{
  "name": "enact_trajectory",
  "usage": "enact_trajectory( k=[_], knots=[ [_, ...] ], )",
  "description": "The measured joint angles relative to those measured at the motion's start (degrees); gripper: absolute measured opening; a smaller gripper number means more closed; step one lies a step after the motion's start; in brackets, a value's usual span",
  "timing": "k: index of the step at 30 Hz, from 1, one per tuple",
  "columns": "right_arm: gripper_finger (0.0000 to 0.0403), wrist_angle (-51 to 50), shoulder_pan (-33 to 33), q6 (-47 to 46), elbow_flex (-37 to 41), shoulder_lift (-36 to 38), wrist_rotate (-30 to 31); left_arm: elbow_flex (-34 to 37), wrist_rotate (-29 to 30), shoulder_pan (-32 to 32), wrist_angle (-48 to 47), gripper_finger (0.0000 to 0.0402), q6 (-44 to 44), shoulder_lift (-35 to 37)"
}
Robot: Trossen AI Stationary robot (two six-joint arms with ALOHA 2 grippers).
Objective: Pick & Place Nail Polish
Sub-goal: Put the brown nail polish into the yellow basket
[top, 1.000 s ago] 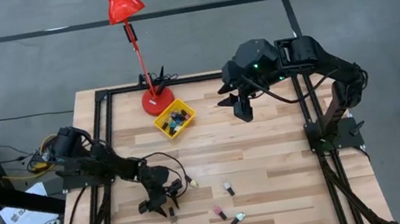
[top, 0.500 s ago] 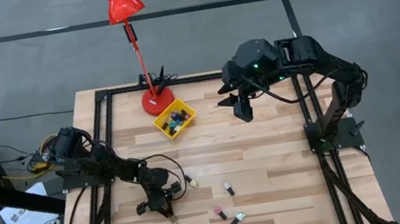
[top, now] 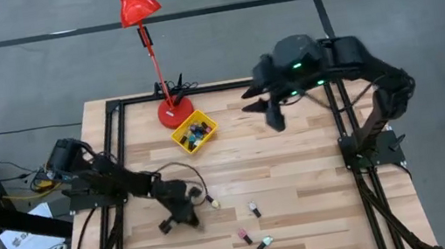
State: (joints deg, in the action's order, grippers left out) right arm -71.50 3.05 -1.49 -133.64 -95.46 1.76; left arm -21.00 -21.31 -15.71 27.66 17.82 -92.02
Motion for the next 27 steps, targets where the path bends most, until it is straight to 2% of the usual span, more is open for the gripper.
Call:
enact_trajectory(
  k=[6,11,13,17,20,22,24,27],
  knots=[
    [0.0125,0.84,3.06,3.57,-0.11,8.36,0.39,2.98,2.98,8.37,-2.71,0.0054,-3.60,13.32],
    [0.0102,-6.80,6.34,5.12,-0.11,14.56,6.65,3.00,2.98,13.74,-2.78,0.0054,-4.80,24.11],
    [0.0094,-8.60,7.32,5.16,-0.08,16.30,7.43,2.54,6.73,15.17,-2.92,0.0054,-6.00,28.47],
    [0.0081,-8.92,8.85,6.96,2.82,20.68,7.59,1.32,20.82,19.39,-2.57,0.0054,-9.15,36.35],
    [0.0071,-6.30,9.79,6.28,9.82,26.19,7.56,1.12,27.33,23.94,-2.70,0.0054,-9.37,40.32],
    [0.0065,-1.71,10.72,4.93,16.71,30.48,7.85,1.14,28.78,27.41,-3.59,0.0054,-10.77,41.70],
    [0.0060,3.48,11.76,3.41,24.65,36.08,9.01,1.07,28.11,30.76,-5.73,0.0054,-13.44,41.65],
    [0.0055,12.71,13.15,1.50,37.36,44.30,10.15,1.12,23.36,34.33,-11.66,0.0054,-16.52,39.11]
  ],
)
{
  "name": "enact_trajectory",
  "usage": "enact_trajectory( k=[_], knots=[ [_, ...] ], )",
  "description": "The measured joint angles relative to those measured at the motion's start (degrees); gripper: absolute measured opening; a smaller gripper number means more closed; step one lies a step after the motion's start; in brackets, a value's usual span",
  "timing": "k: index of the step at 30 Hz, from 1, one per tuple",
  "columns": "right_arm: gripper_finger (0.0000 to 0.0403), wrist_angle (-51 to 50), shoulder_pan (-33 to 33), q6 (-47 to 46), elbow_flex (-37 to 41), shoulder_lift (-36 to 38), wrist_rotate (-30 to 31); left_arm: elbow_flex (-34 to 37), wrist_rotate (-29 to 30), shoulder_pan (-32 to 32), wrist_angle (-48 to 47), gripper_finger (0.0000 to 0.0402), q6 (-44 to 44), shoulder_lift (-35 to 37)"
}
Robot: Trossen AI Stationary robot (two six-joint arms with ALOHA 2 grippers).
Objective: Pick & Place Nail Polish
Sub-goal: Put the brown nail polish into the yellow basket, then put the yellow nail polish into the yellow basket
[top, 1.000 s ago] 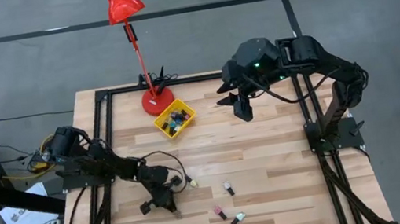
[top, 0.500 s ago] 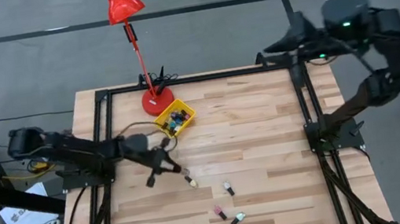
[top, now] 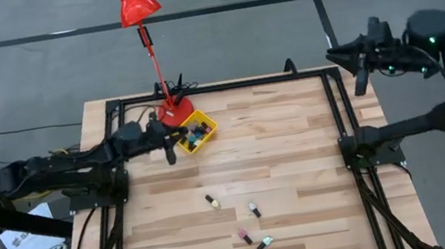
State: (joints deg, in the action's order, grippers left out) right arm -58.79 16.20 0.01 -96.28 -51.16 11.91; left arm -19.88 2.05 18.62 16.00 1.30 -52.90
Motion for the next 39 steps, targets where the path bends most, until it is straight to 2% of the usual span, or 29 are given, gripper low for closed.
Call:
enact_trajectory(
  k=[6,12,20,26,39],
  knots=[
    [0.0053,14.49,1.34,-6.95,21.68,13.16,0.20,-0.39,-1.95,2.88,-1.95,0.0054,0.13,-7.88],
    [0.0053,21.35,1.38,-11.94,32.42,20.58,0.20,-1.71,-1.93,4.68,-2.40,0.0054,0.20,-15.37],
    [0.0053,21.94,1.34,-13.57,34.63,21.97,0.19,-6.23,-3.44,5.22,-9.07,0.0054,3.22,-22.55],
    [0.0053,21.93,1.34,-13.59,34.63,21.93,0.19,-7.50,-3.32,5.22,-11.26,0.0055,3.19,-24.11],
    [0.0053,21.91,1.34,-13.59,34.63,21.93,0.19,-7.50,-2.48,5.22,-11.23,0.0137,3.20,-24.11]
  ],
)
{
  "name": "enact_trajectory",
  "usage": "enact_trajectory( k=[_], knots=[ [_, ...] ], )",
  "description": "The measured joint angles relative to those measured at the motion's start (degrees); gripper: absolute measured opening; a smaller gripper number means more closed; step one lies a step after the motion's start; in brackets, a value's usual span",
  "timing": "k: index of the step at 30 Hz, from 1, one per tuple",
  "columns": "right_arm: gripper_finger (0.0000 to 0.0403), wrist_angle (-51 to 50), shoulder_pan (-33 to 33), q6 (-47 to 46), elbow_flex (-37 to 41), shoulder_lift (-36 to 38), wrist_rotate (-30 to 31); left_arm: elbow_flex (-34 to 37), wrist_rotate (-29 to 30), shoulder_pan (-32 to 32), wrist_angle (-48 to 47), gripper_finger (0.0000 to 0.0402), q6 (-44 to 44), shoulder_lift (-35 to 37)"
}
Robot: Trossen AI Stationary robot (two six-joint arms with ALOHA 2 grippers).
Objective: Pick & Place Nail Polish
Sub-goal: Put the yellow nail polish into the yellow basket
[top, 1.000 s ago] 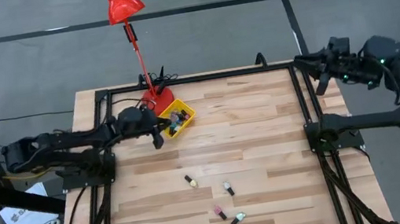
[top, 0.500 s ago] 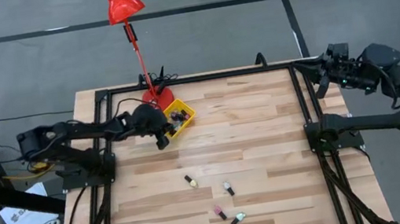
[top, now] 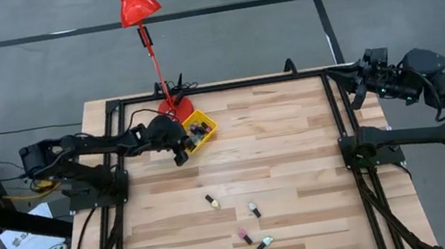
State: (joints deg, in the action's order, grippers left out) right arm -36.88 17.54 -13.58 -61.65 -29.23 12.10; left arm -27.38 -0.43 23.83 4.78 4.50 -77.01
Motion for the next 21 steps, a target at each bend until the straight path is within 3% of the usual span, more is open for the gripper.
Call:
enact_trajectory(
  k=[4,9,14,17,21],
  knots=[
    [0.0053,-0.04,0.00,0.00,0.00,0.00,-0.01,-0.01,-0.61,-0.39,-0.43,0.0164,2.54,2.63],
    [0.0053,-0.13,-0.13,-0.20,0.00,0.00,-0.02,-1.61,-2.80,-3.47,0.18,0.0211,6.02,13.30],
    [0.0053,-0.50,-0.44,-0.17,0.00,0.00,-0.02,-1.88,-11.11,-9.64,0.18,0.0246,10.57,21.42],
    [0.0053,-0.50,-0.44,-0.15,0.00,0.00,-0.02,-1.88,-12.49,-13.83,0.02,0.0249,10.33,20.75],
    [0.0053,-0.62,-0.44,0.88,1.16,0.22,-0.16,-1.84,-15.75,-18.35,-0.04,0.0241,10.30,14.63]
  ],
)
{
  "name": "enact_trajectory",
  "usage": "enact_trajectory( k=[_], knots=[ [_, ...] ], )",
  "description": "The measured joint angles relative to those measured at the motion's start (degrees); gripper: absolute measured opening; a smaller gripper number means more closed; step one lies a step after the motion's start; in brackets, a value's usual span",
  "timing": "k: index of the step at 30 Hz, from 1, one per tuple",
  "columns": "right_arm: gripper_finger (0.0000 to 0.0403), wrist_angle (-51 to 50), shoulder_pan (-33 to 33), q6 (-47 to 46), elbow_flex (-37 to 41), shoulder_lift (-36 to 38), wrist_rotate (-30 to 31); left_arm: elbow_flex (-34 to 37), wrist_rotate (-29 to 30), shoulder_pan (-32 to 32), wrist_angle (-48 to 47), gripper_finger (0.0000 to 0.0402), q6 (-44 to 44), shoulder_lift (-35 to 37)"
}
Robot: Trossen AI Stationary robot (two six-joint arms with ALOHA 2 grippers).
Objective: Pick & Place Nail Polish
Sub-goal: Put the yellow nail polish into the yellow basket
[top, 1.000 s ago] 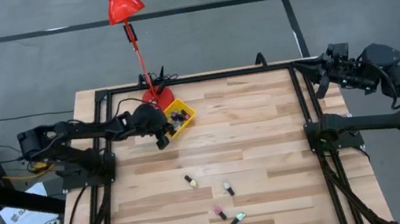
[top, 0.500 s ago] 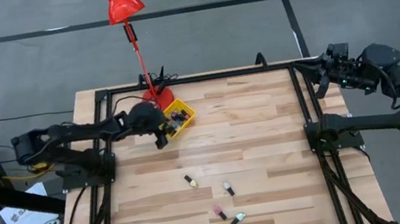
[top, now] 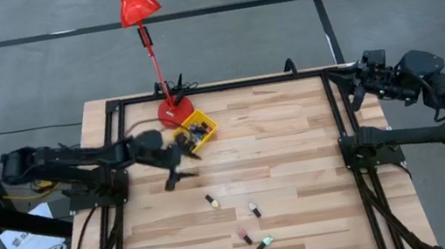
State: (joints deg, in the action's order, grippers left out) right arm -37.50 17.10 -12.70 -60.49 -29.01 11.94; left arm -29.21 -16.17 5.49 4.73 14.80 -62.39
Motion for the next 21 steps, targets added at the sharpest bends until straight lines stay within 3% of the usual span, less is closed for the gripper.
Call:
enact_trajectory(
  k=[4,11,17,21],
  knots=[
    [0.0053,0.47,0.00,1.56,3.00,0.83,-1.41,0.07,-1.76,-3.77,0.98,0.0233,0.10,-7.53],
    [0.0053,9.06,-0.64,1.27,14.36,5.33,-12.43,0.07,-6.35,-5.43,10.28,0.0230,1.60,-14.87],
    [0.0053,20.20,-1.84,-1.96,27.19,11.44,-13.63,0.07,-12.56,-5.98,12.21,0.0230,3.33,-20.16],
    [0.0034,26.03,-3.36,-2.44,34.73,15.81,-15.16,0.09,-13.30,-6.86,13.37,0.0230,4.08,-23.62]
  ],
)
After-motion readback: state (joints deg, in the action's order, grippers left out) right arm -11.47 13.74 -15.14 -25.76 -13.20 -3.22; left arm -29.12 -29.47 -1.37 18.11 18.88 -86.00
